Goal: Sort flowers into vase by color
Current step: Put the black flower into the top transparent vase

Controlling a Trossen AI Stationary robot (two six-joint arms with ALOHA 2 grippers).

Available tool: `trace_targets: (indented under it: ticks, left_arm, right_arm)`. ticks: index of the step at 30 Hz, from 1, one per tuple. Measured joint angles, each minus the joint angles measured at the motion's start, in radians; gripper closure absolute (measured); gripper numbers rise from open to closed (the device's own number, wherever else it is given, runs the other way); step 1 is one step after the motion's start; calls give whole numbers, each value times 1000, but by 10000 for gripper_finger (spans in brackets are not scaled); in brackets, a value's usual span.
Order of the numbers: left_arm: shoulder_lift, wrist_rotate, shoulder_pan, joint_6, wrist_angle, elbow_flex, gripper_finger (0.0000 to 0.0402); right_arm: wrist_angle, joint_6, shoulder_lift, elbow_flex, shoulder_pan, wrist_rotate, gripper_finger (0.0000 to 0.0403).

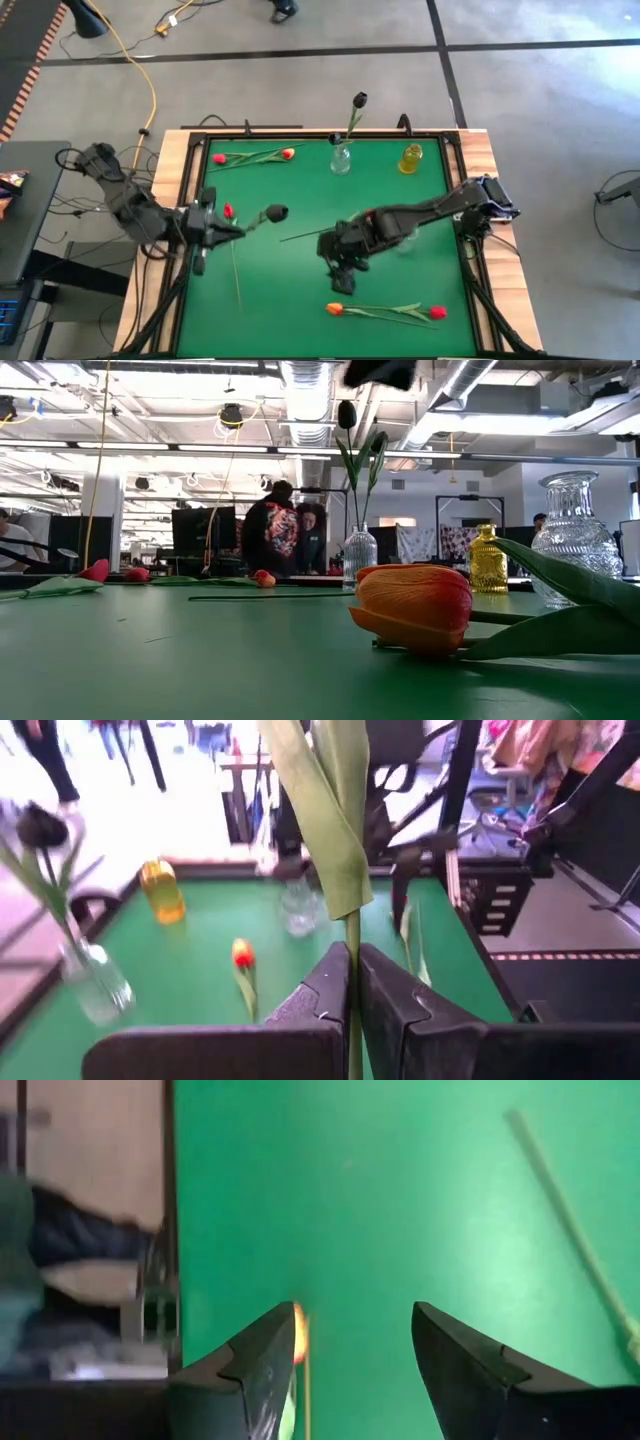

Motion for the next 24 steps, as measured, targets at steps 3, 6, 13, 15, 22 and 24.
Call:
trace_targets:
  ticks: [3,6,13,15,22,24]
  left_arm:
    - [-27,130,90,132,49,0,401]
    - [-37,294,192,249,118,0,401]
    - [19,674,465,305,323,0,401]
    - [49,760,528,280,365,0,401]
    - [197,902,654,183,572,1,401]
    - [238,946,673,147,630,1,401]
  right_arm:
    - [88,-3,-3,0,-53,-11,175]
    - [175,-57,-27,0,-83,39,176]
    - [220,-171,-168,-37,-66,281,201]
    - [258,-217,-223,-71,-54,361,209]
    - [594,-377,-463,-345,-88,391,227]
    - [774,-379,-521,-436,-128,324,227]
